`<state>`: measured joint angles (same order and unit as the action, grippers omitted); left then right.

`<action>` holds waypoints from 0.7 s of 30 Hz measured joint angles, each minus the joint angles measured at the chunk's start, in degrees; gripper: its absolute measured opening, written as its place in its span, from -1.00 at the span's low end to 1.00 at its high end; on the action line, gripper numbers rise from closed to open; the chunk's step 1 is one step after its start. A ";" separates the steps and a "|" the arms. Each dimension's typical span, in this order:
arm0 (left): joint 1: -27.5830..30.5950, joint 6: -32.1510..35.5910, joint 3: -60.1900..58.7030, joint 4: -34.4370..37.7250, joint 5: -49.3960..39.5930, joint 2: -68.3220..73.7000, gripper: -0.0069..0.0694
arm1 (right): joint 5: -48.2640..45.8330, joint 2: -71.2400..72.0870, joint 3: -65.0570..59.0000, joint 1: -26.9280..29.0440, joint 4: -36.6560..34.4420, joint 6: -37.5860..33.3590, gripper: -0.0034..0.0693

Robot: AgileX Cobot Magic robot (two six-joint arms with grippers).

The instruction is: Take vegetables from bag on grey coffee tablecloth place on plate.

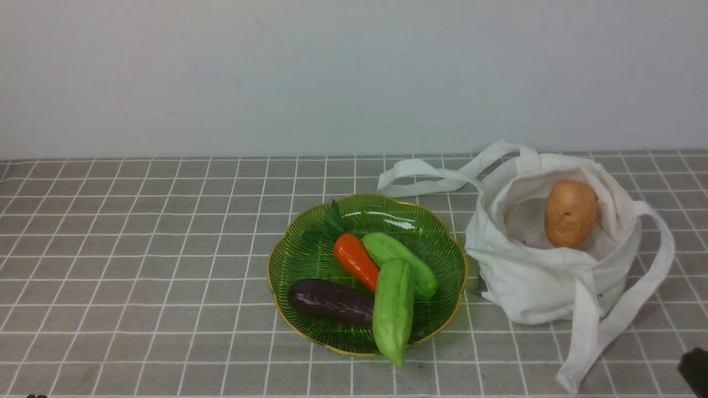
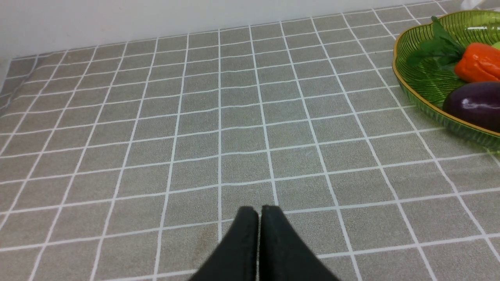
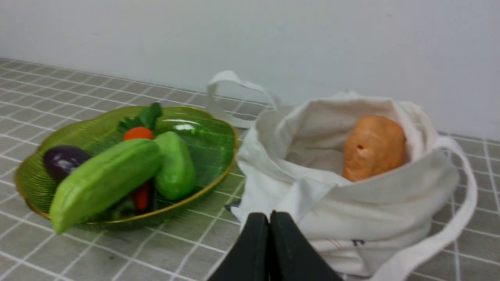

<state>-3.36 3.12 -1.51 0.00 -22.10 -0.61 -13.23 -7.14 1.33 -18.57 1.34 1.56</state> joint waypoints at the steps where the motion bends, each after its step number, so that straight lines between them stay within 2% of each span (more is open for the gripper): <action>1: 0.00 0.00 0.00 0.00 0.00 0.00 -0.84 | -0.13 1.07 -0.81 0.94 0.00 0.00 -0.95; 7: 0.00 0.00 0.00 0.00 0.00 0.00 -0.84 | -1.41 7.30 -2.96 3.92 0.00 0.00 -0.95; 21: 0.00 0.00 0.00 0.00 0.00 0.00 -0.84 | -6.98 7.79 -2.90 4.28 0.13 -0.41 -0.95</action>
<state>-3.36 3.12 -1.51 0.00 -22.10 -0.61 -20.21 0.65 -1.58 -14.29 1.47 1.14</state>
